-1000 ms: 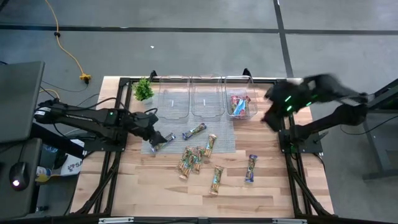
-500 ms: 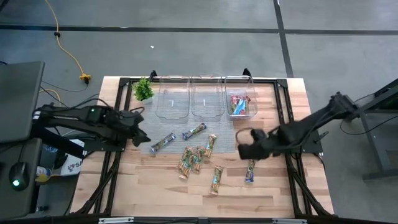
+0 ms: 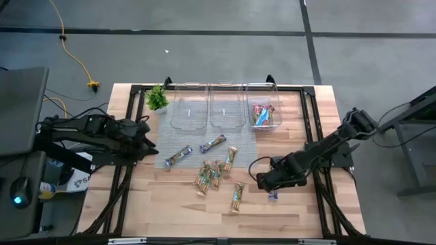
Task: Pick and place Granola Bars by type
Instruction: Put the blue granola bar into the middle transparent bin
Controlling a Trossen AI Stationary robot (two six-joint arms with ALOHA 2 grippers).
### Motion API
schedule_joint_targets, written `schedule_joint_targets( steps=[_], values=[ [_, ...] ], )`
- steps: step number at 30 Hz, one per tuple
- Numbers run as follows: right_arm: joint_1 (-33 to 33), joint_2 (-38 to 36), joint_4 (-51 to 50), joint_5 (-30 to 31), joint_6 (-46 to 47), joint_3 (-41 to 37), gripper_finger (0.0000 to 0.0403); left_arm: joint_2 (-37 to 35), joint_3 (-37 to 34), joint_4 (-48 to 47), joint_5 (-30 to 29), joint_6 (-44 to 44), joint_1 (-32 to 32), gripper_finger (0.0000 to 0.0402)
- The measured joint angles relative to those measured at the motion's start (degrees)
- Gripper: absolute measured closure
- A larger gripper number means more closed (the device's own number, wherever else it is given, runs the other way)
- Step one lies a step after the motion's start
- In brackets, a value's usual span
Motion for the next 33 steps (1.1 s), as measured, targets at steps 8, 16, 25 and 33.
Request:
schedule_joint_targets(
  steps=[8,16,25,33],
  values=[
    [-0.3,4.7,1.8,-0.2,0.5,-1.8,0.0215,0.0,0.0,-1.8,0.3,1.4,0.0,0.0170],
    [-1.6,5.8,9.7,-0.1,1.5,-7.5,0.0215,-0.1,0.0,-1.9,0.4,1.6,0.0,0.0170],
    [-4.2,5.6,19.0,-0.1,1.1,-13.7,0.0215,-0.1,0.0,-1.9,0.4,1.6,0.0,0.0170],
    [-4.9,5.5,19.9,-0.7,1.0,-14.9,0.0215,-0.1,0.0,-1.9,0.4,1.3,0.0,0.0170]
  ],
)
